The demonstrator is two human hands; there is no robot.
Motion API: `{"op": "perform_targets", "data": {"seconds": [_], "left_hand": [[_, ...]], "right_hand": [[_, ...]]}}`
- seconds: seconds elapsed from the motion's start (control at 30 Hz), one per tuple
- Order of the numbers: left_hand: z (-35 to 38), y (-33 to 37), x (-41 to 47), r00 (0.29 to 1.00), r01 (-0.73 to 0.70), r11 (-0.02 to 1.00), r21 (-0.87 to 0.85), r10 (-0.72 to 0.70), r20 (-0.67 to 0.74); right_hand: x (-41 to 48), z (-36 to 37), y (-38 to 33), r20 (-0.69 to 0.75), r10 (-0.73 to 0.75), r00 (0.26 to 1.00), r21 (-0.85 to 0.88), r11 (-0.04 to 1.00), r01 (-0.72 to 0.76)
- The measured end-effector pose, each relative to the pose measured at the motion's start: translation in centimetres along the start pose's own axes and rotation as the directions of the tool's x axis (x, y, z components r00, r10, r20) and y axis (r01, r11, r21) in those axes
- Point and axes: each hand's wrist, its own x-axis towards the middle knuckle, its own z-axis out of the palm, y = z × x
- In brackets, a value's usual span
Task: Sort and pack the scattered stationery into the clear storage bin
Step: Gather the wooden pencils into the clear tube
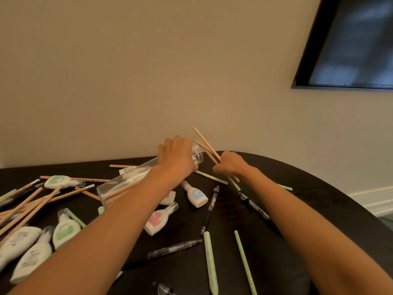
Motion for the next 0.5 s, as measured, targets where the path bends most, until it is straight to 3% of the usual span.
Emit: {"op": "perform_targets", "data": {"seconds": [0.07,0.13,0.2,0.3,0.37,0.43,0.5], "left_hand": [[-0.8,-0.4,-0.8,1.000,0.005,1.000,-0.005,-0.005,-0.010],[-1.8,-0.9,-1.8,1.000,0.006,1.000,-0.010,-0.006,-0.029],[-2.9,-1.5,-3.2,0.999,0.007,1.000,-0.019,-0.008,-0.049],[-4.4,-3.0,-5.8,0.997,0.022,0.998,-0.059,-0.027,-0.073],[-5.2,-4.4,-7.9,0.995,0.038,0.996,-0.087,-0.045,-0.085],[-5.7,-5.8,-10.0,0.993,0.063,0.991,-0.118,-0.075,-0.096],[-6.4,-7.3,-12.4,0.991,0.084,0.988,-0.129,-0.096,-0.090]], "right_hand": [[-0.9,-0.7,-1.2,-0.046,-0.008,0.999,0.039,0.999,0.010],[-2.0,-1.4,-2.4,-0.047,0.022,0.999,0.201,0.980,-0.012],[-3.9,-1.7,-3.7,-0.009,0.057,0.998,0.424,0.904,-0.048],[-8.1,-1.7,-6.2,0.012,0.016,1.000,0.610,0.792,-0.020],[-10.9,-0.8,-8.0,0.025,-0.032,0.999,0.749,0.663,0.002],[-13.4,0.4,-9.6,0.040,-0.079,0.996,0.892,0.451,0.000],[-16.0,2.1,-11.2,-0.013,-0.113,0.993,0.946,0.321,0.049]]}}
